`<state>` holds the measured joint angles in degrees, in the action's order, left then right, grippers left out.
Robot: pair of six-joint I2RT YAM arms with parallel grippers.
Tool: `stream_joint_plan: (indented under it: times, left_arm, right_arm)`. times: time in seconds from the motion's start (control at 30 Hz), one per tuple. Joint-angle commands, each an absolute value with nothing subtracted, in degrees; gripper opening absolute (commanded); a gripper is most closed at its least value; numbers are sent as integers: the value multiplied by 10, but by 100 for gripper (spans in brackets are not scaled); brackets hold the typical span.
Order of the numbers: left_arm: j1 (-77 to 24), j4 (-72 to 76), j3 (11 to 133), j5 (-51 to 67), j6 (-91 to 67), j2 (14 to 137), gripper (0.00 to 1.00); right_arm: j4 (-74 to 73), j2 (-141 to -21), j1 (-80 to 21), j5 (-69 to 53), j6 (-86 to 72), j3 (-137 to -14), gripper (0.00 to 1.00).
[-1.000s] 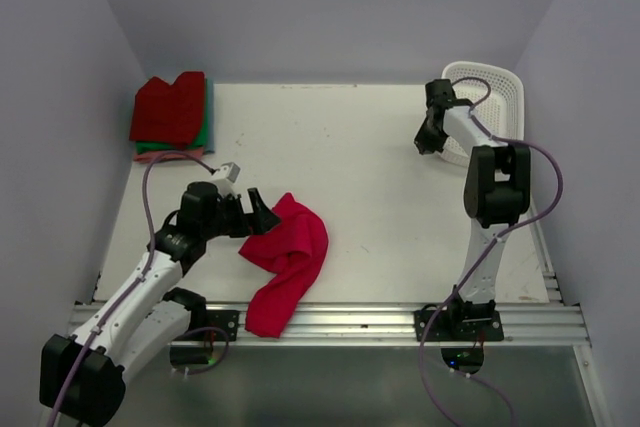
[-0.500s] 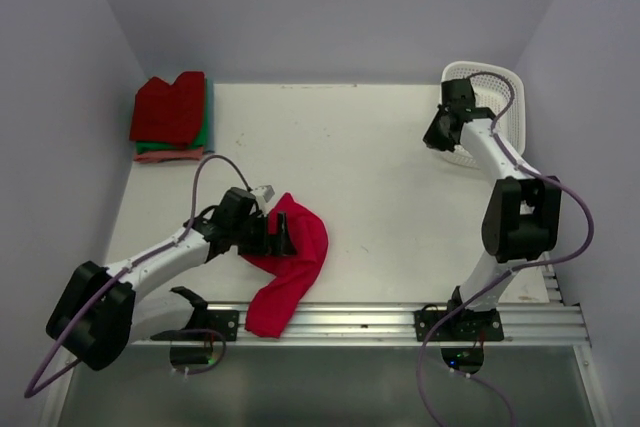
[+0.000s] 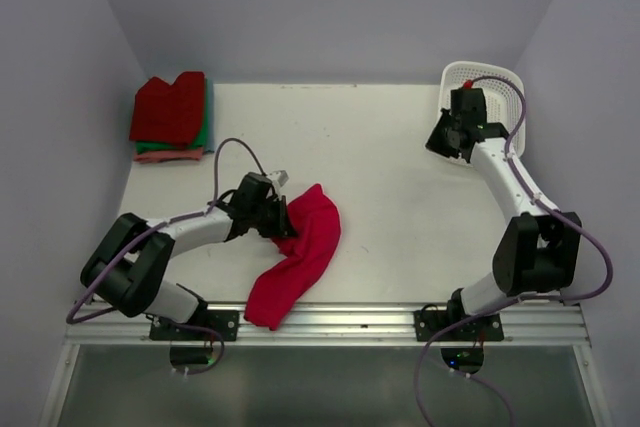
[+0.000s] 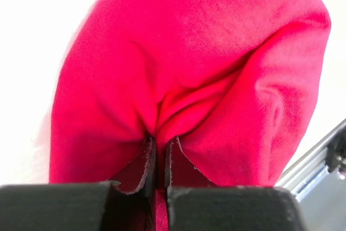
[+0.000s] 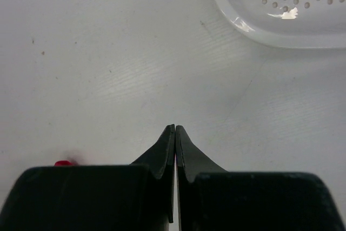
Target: Fold and stack the t-shirts
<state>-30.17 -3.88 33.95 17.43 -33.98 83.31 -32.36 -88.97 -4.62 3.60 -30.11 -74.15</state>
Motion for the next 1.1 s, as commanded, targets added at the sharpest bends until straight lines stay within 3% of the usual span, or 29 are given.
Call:
stream_joint_plan:
  times: [0.0, 0.2, 0.37, 0.57, 0.8, 1.0, 1.07]
  left_arm:
    - [-314, -53, 362, 113, -342, 827, 0]
    - [-320, -171, 502, 18, -315, 724, 0]
    - [-320, -219, 625, 7, -285, 738, 0]
    - [-320, -245, 726, 17, -271, 787, 0]
    - [-320, -272, 844, 33, -268, 816, 0]
    - [-328, -302, 920, 20, -246, 822, 0]
    - [-332, -308, 922, 53, -234, 829, 0]
  right_arm:
    - [-298, -846, -53, 7, -282, -716, 0]
    - [-263, -788, -85, -102, -259, -658, 0]
    - [-281, -780, -171, -200, -208, -641, 0]
    - [-234, -737, -293, -217, -214, -556, 0]
    - [-225, -765, -449, -164, -218, -533, 0]
    - [-228, -760, -458, -107, -242, -532, 0]
    - [-256, -729, -458, -3, -264, -540, 0]
